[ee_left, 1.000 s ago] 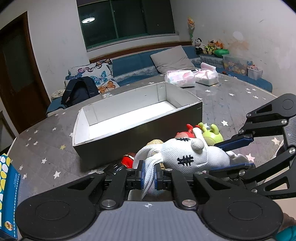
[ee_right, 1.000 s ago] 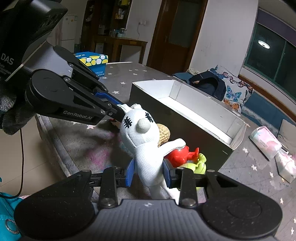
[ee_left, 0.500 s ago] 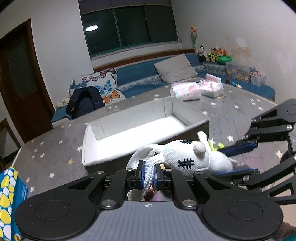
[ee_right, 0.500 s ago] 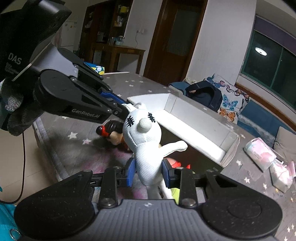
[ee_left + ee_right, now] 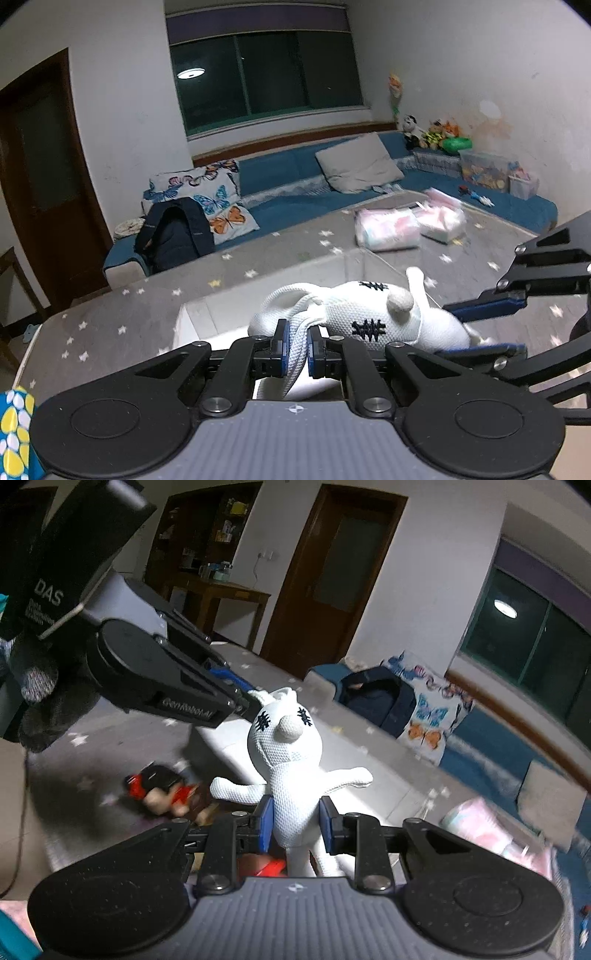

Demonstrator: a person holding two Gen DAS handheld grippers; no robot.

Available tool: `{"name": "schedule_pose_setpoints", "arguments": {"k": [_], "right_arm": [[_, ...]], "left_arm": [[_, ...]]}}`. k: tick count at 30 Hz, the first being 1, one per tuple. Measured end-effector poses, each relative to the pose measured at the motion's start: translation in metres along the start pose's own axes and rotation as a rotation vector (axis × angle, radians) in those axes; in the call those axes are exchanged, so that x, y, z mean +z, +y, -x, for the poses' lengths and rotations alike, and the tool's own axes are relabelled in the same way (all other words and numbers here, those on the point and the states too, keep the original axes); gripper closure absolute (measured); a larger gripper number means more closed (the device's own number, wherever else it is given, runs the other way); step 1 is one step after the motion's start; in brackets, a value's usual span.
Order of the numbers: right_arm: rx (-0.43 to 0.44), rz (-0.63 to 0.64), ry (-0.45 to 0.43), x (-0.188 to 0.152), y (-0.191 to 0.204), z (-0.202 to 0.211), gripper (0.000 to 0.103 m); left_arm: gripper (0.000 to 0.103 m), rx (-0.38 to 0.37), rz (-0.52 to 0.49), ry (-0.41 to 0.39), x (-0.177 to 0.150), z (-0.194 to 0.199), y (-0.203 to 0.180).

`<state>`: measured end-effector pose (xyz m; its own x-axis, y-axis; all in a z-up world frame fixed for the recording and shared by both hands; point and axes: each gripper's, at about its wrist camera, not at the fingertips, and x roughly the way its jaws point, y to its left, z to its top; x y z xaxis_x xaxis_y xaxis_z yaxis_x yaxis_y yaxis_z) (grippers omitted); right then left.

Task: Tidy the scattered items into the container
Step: 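Lift the white bunny with both tools toward the grey box, then lower the bunny into the box and open both tools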

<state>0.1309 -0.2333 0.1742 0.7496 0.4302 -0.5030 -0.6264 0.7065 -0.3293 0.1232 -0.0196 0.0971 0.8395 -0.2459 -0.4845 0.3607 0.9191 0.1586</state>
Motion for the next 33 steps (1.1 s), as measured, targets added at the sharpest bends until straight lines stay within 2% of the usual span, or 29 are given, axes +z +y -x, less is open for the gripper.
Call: {"name": "schedule_pose_setpoints", "arguments": {"k": [4,7,13,19,24,29,33], "right_arm": [[-0.014,0.059,0.007,0.021,-0.021,-0.027,0.078],[-0.006,0.105,0.048,0.029,-0.029,-0.060,0.078],[0.043,0.158,0.166,0.025,-0.039,-0.129,0.078],[0.104,0.160,0.265,0.013,-0.047,-0.176,0.078],[0.125,0.149,0.315,0.009,-0.055,-0.198,0.078],[0.092,0.142,0.334,0.000,-0.060,-0.211,0.073],[0.069,0.126,0.322,-0.003,-0.060,-0.206,0.070]], "left_arm": [[0.093,0.021,0.051,0.015,0.018,-0.028,0.019],[0.093,0.044,0.060,0.049,0.023,-0.056,0.026],[0.093,0.040,0.103,0.177,0.015,-0.120,0.039],[0.090,0.031,0.128,0.281,0.001,-0.161,0.042],[0.089,0.027,0.136,0.325,-0.004,-0.179,0.044],[0.085,0.032,0.131,0.333,0.000,-0.178,0.044],[0.084,0.041,0.128,0.340,-0.003,-0.177,0.043]]}}
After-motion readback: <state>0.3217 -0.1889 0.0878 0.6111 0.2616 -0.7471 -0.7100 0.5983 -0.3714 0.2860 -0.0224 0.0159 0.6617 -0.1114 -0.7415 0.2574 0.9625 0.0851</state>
